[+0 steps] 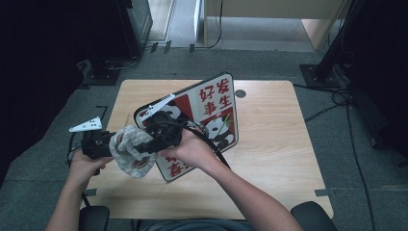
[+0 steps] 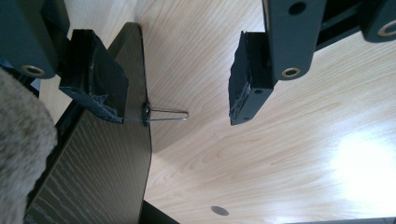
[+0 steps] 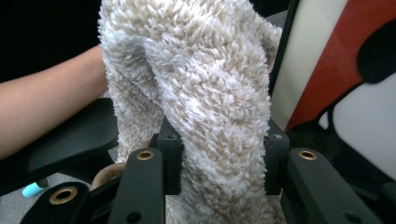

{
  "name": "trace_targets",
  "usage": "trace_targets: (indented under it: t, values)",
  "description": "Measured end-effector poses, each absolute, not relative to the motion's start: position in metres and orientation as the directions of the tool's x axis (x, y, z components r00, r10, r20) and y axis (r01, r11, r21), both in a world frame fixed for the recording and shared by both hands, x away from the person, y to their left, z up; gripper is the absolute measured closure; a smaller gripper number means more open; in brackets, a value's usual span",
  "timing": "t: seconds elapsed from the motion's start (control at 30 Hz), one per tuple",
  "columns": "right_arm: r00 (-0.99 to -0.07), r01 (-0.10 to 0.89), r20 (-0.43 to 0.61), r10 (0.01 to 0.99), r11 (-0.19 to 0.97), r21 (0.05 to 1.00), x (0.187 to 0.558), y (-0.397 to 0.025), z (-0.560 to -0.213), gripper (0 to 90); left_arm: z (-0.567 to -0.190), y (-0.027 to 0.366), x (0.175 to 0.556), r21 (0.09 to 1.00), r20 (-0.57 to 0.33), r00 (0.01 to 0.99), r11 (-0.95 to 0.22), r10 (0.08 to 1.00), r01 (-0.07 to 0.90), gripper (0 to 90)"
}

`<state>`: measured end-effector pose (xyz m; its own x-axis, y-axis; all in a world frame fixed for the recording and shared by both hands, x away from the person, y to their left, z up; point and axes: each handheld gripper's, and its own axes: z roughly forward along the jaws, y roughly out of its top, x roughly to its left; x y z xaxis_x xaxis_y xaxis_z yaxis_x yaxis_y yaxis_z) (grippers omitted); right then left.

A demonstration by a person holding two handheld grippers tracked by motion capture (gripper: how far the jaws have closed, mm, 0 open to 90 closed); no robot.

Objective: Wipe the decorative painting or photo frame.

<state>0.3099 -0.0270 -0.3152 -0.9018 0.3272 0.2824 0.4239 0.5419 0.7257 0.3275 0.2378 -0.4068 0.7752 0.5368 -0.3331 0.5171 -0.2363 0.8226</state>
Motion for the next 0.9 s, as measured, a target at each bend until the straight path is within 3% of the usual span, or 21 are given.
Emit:
trace_targets:
  t: [0.9]
  values:
    - [-0.896, 0.440, 0.302, 0.325, 0.563, 0.700, 0.302, -0.034, -0.352, 62.8, -0.408, 0.237, 0.327, 0.818, -0.346, 0.778, -0.238, 0.525, 0.524, 38.1]
